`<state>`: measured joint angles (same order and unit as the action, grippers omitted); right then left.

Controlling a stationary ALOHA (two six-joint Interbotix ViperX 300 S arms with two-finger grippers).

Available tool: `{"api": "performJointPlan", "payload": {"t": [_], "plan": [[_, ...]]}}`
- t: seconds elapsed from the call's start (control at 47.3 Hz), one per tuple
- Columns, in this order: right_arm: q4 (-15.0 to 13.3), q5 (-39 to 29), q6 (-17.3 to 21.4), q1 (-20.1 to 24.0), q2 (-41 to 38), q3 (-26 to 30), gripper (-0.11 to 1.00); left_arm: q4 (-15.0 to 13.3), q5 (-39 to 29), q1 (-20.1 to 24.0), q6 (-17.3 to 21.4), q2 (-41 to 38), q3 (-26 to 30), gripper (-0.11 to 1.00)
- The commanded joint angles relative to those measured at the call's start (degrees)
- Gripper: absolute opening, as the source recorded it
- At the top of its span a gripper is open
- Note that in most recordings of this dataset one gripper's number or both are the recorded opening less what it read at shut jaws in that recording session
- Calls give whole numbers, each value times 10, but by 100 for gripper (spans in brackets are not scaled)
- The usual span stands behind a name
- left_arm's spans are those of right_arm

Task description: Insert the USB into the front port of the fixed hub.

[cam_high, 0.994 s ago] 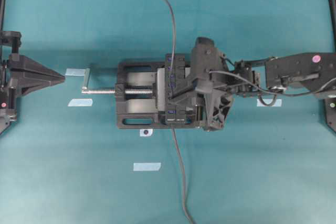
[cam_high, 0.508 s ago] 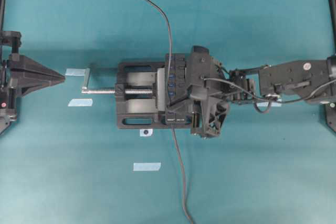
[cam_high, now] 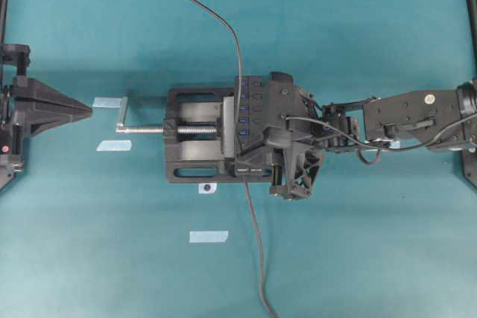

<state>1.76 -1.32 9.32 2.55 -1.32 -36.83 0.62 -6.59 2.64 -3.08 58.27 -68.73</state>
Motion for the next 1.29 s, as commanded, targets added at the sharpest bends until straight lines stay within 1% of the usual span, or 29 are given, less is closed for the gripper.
{"api": "performJointPlan", "payload": {"t": [0.0, 0.466, 1.27], "plan": [[-2, 2, 2, 0, 6, 4, 6, 1, 4, 1, -1, -3, 7, 0], [-4, 1, -3, -11, 4, -2, 6, 1, 4, 1, -1, -3, 6, 0], [-4, 5, 0, -4, -3, -2, 6, 1, 4, 1, -2, -3, 6, 0]]}}
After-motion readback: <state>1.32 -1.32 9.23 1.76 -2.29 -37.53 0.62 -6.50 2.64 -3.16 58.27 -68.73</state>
